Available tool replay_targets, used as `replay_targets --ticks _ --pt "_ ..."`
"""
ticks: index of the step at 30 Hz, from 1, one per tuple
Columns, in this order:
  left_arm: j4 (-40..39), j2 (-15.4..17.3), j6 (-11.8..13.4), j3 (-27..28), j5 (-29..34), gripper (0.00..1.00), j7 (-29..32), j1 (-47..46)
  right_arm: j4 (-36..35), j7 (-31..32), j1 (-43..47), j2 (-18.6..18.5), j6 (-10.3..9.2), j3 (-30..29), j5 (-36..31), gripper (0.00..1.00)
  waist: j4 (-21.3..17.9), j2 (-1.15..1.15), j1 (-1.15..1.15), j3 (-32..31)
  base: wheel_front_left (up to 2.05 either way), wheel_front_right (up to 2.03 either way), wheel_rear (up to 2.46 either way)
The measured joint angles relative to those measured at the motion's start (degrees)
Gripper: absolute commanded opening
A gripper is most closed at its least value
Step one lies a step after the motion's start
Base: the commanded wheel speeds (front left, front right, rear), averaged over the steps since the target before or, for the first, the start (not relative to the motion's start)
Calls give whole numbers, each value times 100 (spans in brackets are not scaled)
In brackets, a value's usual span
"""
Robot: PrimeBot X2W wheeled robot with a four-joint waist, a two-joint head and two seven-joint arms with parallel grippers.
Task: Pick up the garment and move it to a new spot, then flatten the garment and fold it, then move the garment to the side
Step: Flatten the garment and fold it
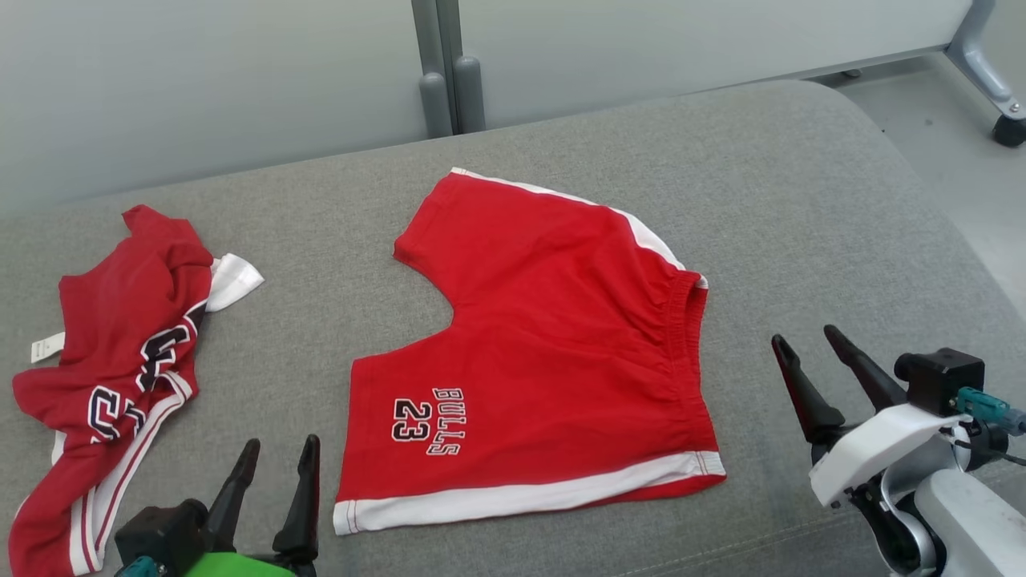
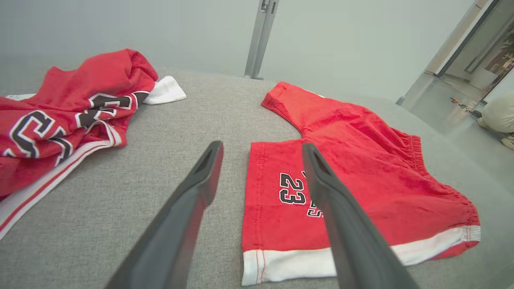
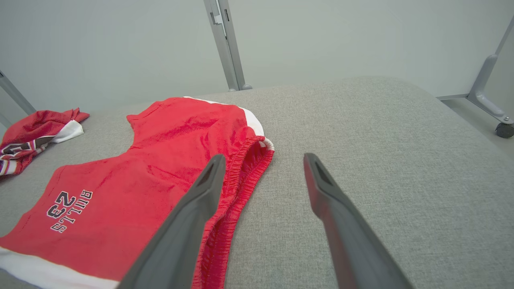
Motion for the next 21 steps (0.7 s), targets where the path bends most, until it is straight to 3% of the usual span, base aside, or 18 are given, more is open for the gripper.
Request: replay_targets --ticks 10,21 --pt "22 -328 22 292 450 100 -47 -90 -414 -2 -46 323 -318 -208 -536 100 -42 0 0 -346 0 0 0" --pt "316 -779 25 890 848 100 -53 -26 -650 -19 -50 745 -467 -448 -907 100 -38 0 0 -475 0 0 0"
